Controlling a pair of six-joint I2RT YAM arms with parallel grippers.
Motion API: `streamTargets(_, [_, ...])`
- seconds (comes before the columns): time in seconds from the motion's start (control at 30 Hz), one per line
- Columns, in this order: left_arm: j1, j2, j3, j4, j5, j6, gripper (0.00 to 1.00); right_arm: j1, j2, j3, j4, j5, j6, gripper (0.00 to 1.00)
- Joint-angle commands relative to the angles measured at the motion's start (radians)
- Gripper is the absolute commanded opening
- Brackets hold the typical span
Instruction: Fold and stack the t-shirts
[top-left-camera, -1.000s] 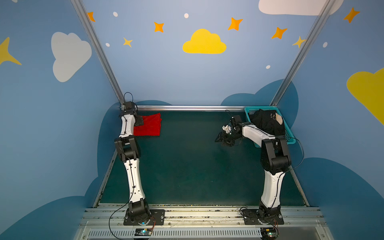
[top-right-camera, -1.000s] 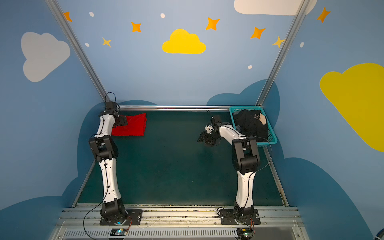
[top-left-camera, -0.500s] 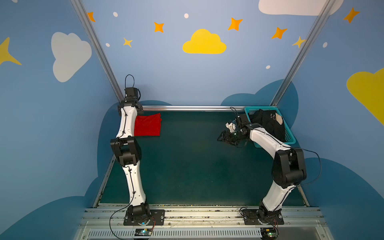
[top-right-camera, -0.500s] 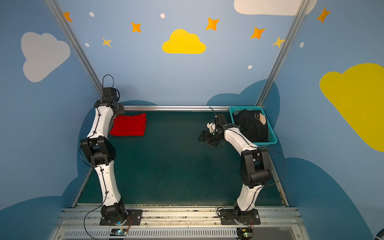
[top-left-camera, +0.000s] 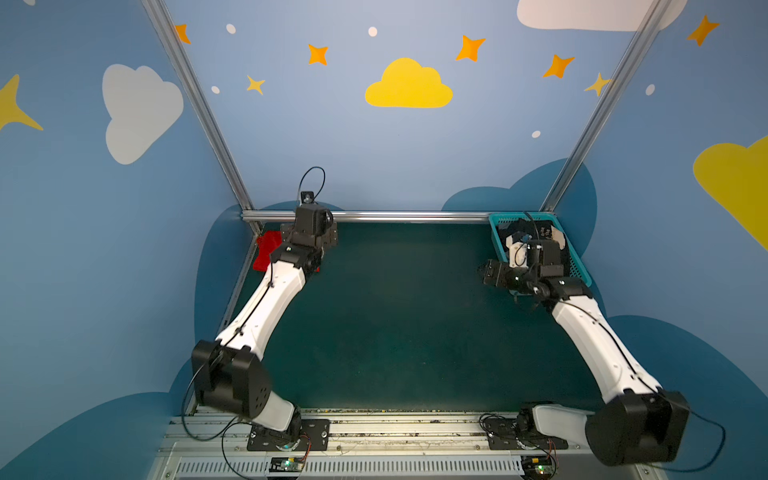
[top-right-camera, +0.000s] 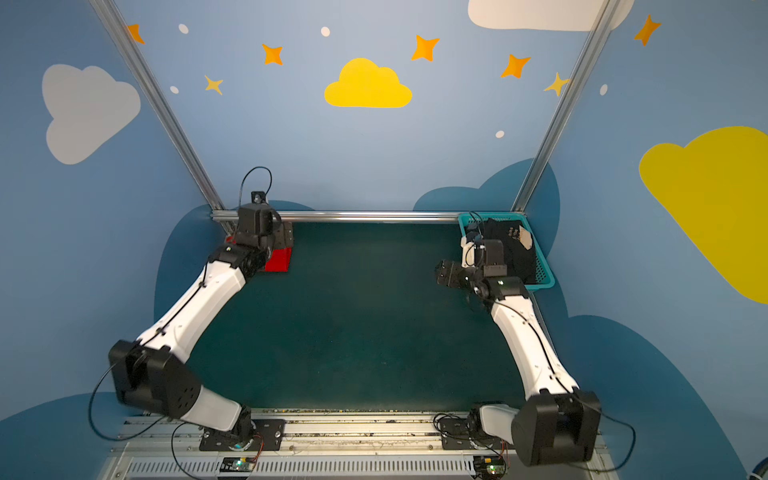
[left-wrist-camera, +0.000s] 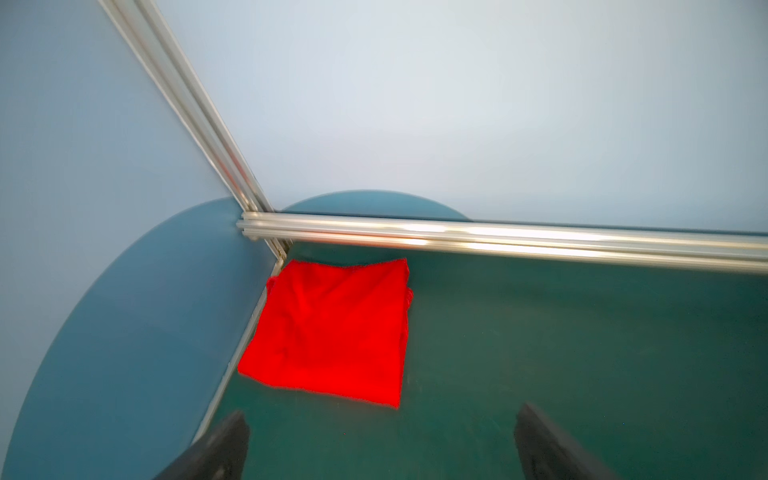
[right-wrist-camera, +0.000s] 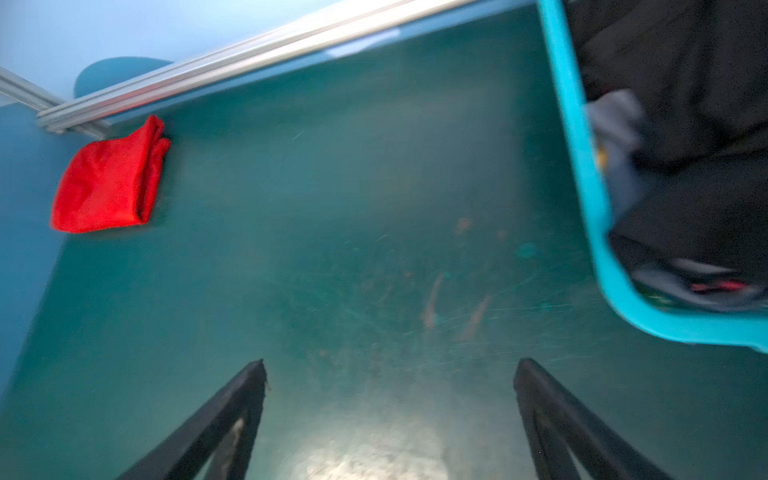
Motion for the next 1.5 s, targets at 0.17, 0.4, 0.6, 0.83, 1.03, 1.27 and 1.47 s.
streamTargets(0.17, [-0.016, -0.312, -0.41, 0.235, -0.029, -0.083, 1.0, -0.037, -0.169, -0.298, 0.394, 0.212, -0.072, 0.97])
streamTargets(0.4, [-0.016, -0.458, -0.659, 0.339, -0.125, -0.061, 1.0, -0.05, -0.158, -0.473, 0.611, 0.191, -0.099, 0.97])
streamTargets(0.6, [-0.015, -0.493, -0.855, 0.578, -0.103, 0.053, 1.0, -0.052, -0.065, -0.563, 0.839, 0.201, -0.127, 0.97])
streamTargets(0.83, [0.013, -0.392, -0.916, 0.63, -0.008, 0.08, 1.0, -0.053, 0.043, -0.6, 0.955, 0.224, -0.188, 0.97])
streamTargets(1.03, [0.068, -0.31, -0.961, 0.757, 0.077, 0.071, 1.0, -0.058, 0.102, -0.643, 1.08, 0.236, -0.221, 0.97])
streamTargets(1.27, [0.18, -0.259, -1.052, 0.943, 0.227, -0.008, 1.0, -0.067, 0.186, -0.664, 1.194, 0.201, -0.226, 0.97])
streamTargets(1.47, [0.217, -0.161, -1.071, 1.091, 0.282, -0.02, 1.0, -0.067, 0.301, -0.704, 1.358, 0.177, -0.234, 0.97])
